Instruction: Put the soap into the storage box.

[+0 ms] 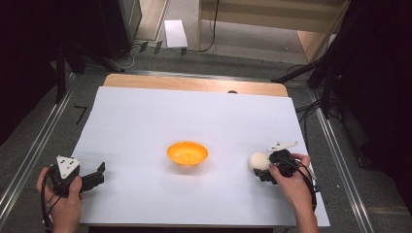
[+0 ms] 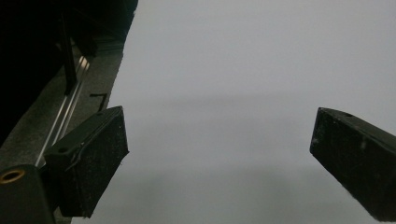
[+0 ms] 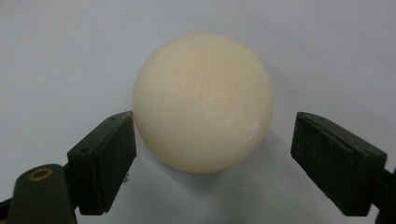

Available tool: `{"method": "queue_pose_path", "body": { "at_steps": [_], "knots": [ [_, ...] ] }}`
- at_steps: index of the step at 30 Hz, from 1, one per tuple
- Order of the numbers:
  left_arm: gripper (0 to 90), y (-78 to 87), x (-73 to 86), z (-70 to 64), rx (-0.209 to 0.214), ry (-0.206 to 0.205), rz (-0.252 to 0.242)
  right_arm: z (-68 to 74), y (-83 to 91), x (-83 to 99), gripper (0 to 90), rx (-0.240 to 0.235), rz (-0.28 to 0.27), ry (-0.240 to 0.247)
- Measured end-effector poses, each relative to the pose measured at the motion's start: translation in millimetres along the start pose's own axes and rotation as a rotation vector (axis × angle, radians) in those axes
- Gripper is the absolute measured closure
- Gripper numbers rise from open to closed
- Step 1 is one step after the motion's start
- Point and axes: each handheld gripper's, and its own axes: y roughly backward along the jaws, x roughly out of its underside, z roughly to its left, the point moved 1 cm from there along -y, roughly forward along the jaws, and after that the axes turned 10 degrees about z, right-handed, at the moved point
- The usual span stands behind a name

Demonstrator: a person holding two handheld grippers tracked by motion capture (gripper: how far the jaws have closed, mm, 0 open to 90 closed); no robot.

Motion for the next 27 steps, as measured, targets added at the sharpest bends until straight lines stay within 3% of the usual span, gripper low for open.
{"method": "queue_pose_path", "body": {
  "at_steps": [3,7,18,21,27],
  "knots": [
    [4.4,0.0,0.0,0.0,0.0,-0.001,-0.001,2.2,-3.9,-4.9,19.1,-0.013,0.004,0.017],
    [4.3,-0.1,0.0,0.0,0.0,-0.001,-0.002,4.5,-7.7,-9.6,23.0,-0.006,0.019,0.002],
    [4.4,-0.1,0.0,-0.2,0.0,-0.002,-0.001,4.2,-9.4,-14.0,24.3,-0.012,0.037,-0.019],
    [4.3,-0.1,0.0,-0.2,0.0,-0.001,-0.001,5.1,-9.2,-15.2,24.4,0.01,0.026,-0.015],
    [4.3,-0.1,0.0,-0.1,0.0,-0.001,-0.001,8.4,-5.7,-19.3,24.4,-0.005,-0.003,-0.004]
  ]
}}
